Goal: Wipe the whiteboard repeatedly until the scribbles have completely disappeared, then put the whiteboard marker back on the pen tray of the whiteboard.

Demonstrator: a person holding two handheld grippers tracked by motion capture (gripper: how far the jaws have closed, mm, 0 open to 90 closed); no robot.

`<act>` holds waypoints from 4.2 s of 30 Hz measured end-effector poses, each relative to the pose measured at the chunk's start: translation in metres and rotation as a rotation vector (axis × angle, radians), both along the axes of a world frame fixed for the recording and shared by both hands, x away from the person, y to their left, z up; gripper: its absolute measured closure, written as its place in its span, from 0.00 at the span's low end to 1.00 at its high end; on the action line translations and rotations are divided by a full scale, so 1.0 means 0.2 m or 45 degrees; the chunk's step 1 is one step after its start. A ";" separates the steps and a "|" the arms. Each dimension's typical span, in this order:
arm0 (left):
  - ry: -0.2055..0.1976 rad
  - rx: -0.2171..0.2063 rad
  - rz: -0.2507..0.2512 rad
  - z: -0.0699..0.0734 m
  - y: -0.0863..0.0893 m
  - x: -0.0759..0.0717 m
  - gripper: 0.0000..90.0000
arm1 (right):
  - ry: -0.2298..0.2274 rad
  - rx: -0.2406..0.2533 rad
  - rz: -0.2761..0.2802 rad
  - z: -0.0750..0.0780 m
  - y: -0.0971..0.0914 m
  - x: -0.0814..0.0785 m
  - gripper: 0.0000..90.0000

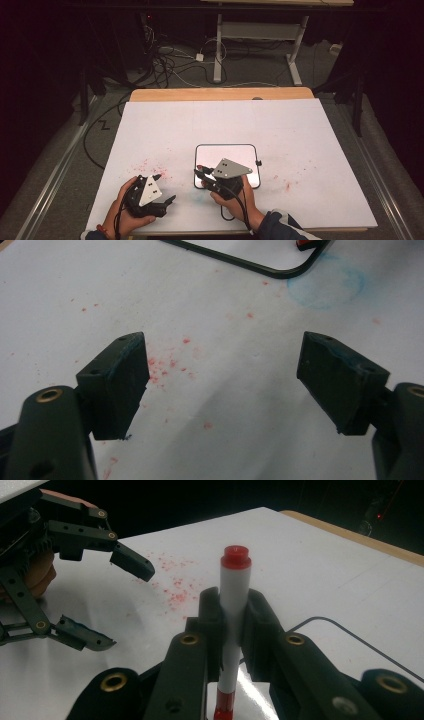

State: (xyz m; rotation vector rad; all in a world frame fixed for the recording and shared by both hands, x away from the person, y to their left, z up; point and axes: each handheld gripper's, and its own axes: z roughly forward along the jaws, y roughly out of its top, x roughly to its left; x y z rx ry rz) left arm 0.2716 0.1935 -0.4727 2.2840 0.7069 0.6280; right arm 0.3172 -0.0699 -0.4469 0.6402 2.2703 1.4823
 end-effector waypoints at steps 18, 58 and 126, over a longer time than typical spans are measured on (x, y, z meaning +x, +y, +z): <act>-0.001 0.003 0.000 0.00 0.00 0.00 0.22 | -0.013 -0.050 -0.015 0.02 -0.13 0.02 0.90; 0.008 0.000 -0.004 0.00 0.00 0.00 0.22 | 0.013 -0.006 0.049 0.00 -0.02 0.03 0.90; -0.003 0.015 -0.007 0.00 0.00 0.01 0.22 | 0.429 -0.040 -0.194 0.13 -0.87 0.15 0.90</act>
